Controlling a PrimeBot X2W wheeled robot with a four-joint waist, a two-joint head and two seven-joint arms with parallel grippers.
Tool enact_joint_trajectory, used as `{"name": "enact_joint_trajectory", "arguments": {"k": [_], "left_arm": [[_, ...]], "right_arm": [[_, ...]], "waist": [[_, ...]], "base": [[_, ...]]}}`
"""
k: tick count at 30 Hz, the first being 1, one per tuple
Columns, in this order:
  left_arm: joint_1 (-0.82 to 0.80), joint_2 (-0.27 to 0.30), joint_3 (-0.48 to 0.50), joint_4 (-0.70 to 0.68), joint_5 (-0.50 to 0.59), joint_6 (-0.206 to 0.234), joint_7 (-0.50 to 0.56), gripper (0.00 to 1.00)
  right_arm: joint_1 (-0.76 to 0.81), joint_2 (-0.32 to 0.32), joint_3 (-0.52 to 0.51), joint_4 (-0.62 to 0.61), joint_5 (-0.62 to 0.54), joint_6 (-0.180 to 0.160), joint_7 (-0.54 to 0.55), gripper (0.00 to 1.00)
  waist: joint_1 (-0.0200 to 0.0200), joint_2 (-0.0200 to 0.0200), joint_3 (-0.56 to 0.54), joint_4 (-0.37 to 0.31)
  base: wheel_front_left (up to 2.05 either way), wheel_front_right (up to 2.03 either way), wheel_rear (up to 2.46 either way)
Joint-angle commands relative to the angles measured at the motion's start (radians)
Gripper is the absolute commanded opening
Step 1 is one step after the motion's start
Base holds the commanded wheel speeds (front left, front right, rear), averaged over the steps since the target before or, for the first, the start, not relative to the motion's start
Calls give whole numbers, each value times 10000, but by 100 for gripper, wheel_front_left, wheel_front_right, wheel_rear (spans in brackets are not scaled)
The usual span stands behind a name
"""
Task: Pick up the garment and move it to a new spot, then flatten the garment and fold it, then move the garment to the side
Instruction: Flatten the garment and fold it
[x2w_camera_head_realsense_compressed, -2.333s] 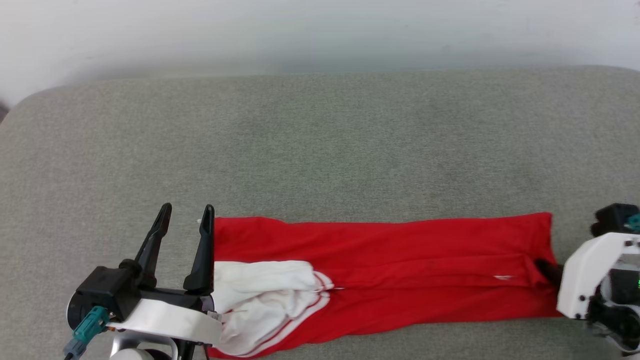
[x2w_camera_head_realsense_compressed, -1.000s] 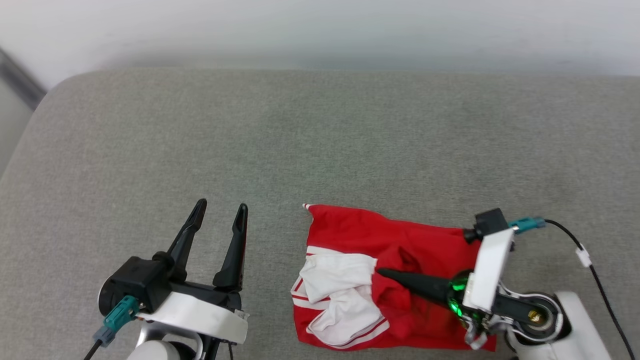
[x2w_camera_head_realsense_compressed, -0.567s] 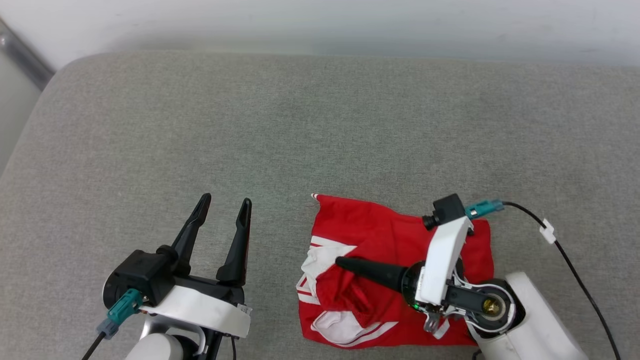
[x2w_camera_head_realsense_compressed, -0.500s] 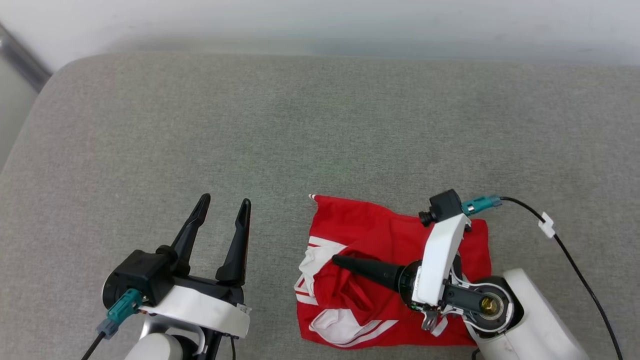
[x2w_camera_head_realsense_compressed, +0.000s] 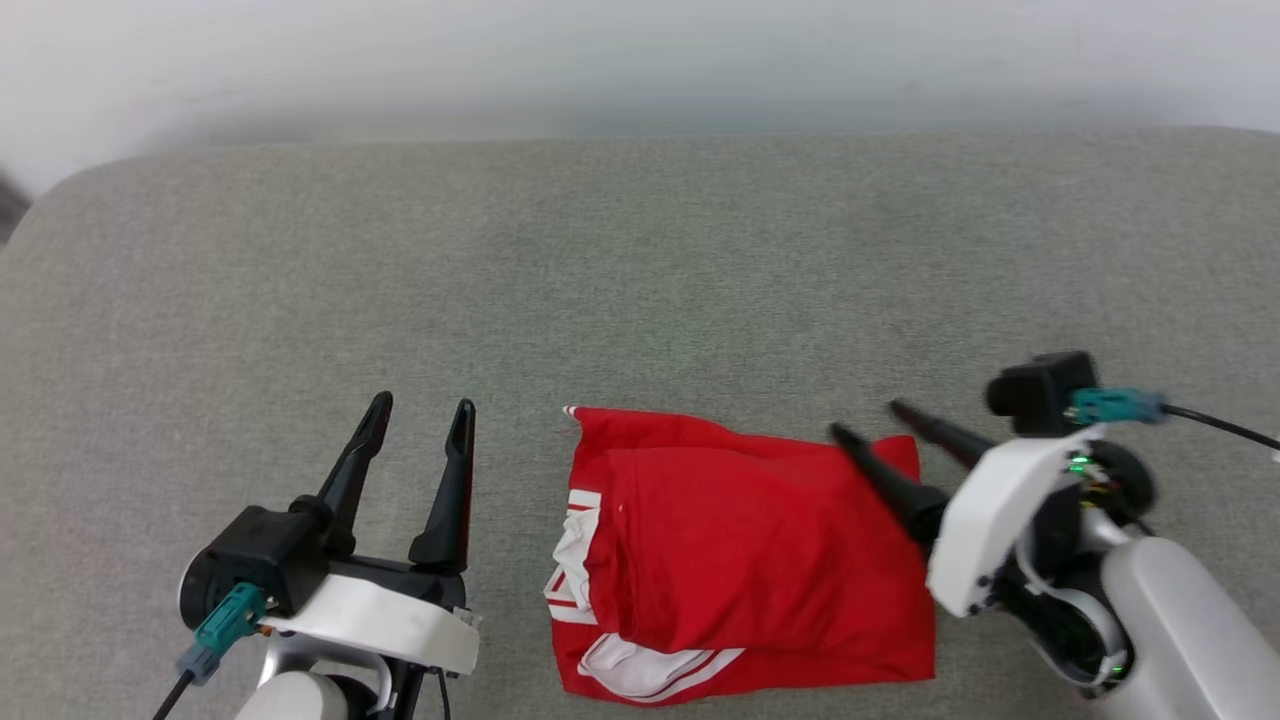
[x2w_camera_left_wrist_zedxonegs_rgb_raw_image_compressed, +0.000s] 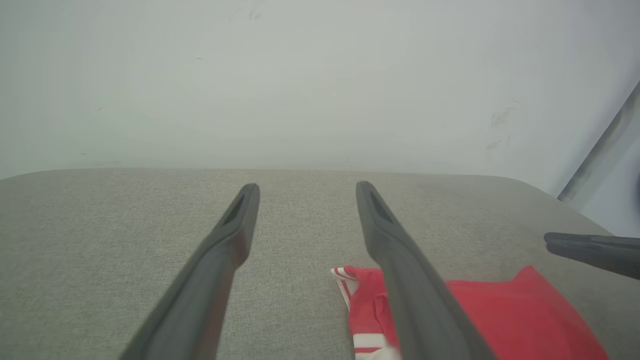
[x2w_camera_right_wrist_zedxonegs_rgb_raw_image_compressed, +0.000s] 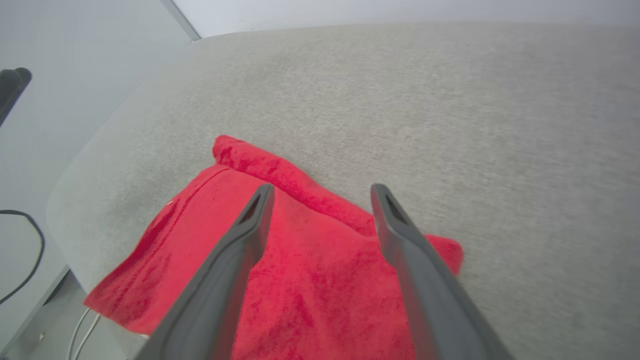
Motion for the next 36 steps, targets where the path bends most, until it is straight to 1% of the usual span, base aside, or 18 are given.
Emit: {"name": "enact_joint_trajectory", "arguments": {"k": [1,6,9,13,18,21,30,36], "left_arm": [[91,49,68,-39,20,67,-32,100],[298,116,228,-65,73,256,-42,100],[440,128,331,-56,134,348,-60,100],[636,97,418,-18,242,428,-84,100],[953,3,621,18,426,577,-103,100],[1225,-53,691,-19,543,647,-109,100],[2075,-250,899,-184,652,789,-103,100],[2262,-275,916,-258,816,804,-105,100]], "right_arm": [[247,-7,-490,5,-757,0,-427,100],[1073,372,-2557,-247,-2449,0,-1432,100],[1528,646,-3665,-714,-3229,0,-2146,100],[2091,1028,-4499,-1464,-3817,0,-3053,100],[2686,1398,-4665,-2182,-4176,0,-3621,100],[3151,1615,-4667,-2543,-4391,0,-3628,100],[4405,2019,-4501,-3339,-4676,-2,-3228,100],[4641,2152,-4505,-3651,-4753,-2,-3022,100]], "waist": [[-1,-1,-83,-161],[-1,-1,-259,-455],[-1,-1,-385,-555],[-1,-1,-567,-619],[-1,-1,-877,-581],[-1,-1,-1136,-490],[-1,-1,-1665,-478],[-1,-1,-1684,-485]], "base": [[0,0,0],[0,0,0],[0,0,0],[0,0,0],[0,0,0],[0,0,0],[0,0,0],[0,0,0]]}}
